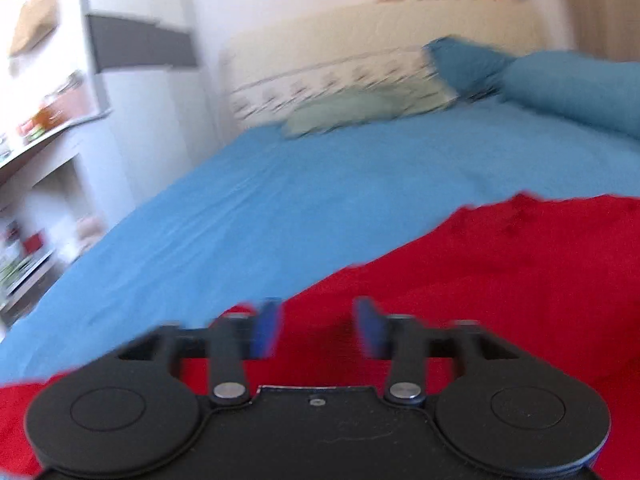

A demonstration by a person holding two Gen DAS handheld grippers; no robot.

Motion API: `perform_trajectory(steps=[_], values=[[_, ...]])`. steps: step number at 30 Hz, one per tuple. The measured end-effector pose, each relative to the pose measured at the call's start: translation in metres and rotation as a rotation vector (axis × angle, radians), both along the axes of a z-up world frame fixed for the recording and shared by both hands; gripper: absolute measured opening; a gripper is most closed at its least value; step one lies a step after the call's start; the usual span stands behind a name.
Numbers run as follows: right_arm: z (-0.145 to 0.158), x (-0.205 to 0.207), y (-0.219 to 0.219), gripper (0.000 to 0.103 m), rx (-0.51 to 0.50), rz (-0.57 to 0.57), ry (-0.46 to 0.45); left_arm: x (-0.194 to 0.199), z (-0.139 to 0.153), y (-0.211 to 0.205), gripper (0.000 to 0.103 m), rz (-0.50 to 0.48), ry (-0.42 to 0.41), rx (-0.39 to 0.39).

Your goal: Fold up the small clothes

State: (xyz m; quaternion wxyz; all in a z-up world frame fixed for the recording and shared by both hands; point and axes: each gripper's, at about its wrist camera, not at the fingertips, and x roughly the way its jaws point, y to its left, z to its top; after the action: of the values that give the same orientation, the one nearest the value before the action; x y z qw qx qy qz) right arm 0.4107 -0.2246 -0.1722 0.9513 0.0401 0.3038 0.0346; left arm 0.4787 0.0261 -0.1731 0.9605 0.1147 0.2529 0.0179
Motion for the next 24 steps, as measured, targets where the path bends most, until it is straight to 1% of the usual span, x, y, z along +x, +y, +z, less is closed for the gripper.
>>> perform_trajectory(steps=[1, 3, 4, 5, 7, 8, 10, 12, 13, 14, 15, 17, 19, 22, 24], values=[[0.0, 0.0, 0.001, 0.103, -0.004, 0.002, 0.001, -0.001, 0.0, 0.006, 0.069, 0.022, 0.003, -0.029], [0.001, 0.0, 0.001, 0.103, -0.01, 0.006, -0.001, -0.008, 0.003, 0.018, 0.069, -0.016, -0.002, -0.125], [0.001, 0.0, 0.001, 0.103, -0.014, 0.006, 0.0, -0.009, 0.006, 0.02, 0.07, -0.043, 0.003, -0.158], [0.0, 0.001, 0.0, 0.103, -0.017, 0.001, 0.004, -0.01, 0.007, 0.019, 0.072, -0.073, 0.021, -0.18], [-0.005, 0.004, -0.003, 0.103, -0.01, -0.016, 0.03, -0.008, 0.005, 0.017, 0.072, -0.144, 0.07, -0.218], [-0.008, 0.004, -0.006, 0.103, -0.003, -0.026, 0.048, -0.009, 0.005, 0.017, 0.072, -0.177, 0.081, -0.23], [-0.013, 0.001, -0.013, 0.103, 0.006, -0.05, 0.059, -0.006, 0.0, 0.015, 0.072, -0.213, 0.107, -0.24], [-0.013, -0.002, -0.021, 0.103, 0.029, -0.061, 0.055, -0.001, -0.005, 0.015, 0.072, -0.238, 0.147, -0.274], [-0.013, -0.002, -0.023, 0.103, 0.033, -0.062, 0.055, 0.003, -0.01, 0.015, 0.073, -0.242, 0.184, -0.288], [-0.014, -0.003, -0.023, 0.103, 0.029, -0.057, 0.057, 0.009, -0.017, 0.014, 0.074, -0.223, 0.226, -0.285], [-0.014, -0.003, -0.022, 0.103, 0.015, -0.05, 0.057, 0.008, -0.021, 0.013, 0.074, -0.209, 0.236, -0.281], [-0.014, -0.003, -0.02, 0.103, 0.0, -0.044, 0.058, 0.004, -0.019, 0.016, 0.074, -0.203, 0.234, -0.298], [-0.011, -0.004, -0.02, 0.103, 0.007, -0.044, 0.056, 0.003, -0.015, 0.014, 0.075, -0.2, 0.243, -0.296], [0.001, -0.014, -0.019, 0.103, 0.007, -0.044, 0.027, -0.005, -0.001, 0.019, 0.075, -0.178, 0.243, -0.306], [0.016, -0.024, -0.013, 0.103, 0.0, -0.032, 0.005, -0.018, 0.016, 0.031, 0.081, -0.133, 0.215, -0.326]])
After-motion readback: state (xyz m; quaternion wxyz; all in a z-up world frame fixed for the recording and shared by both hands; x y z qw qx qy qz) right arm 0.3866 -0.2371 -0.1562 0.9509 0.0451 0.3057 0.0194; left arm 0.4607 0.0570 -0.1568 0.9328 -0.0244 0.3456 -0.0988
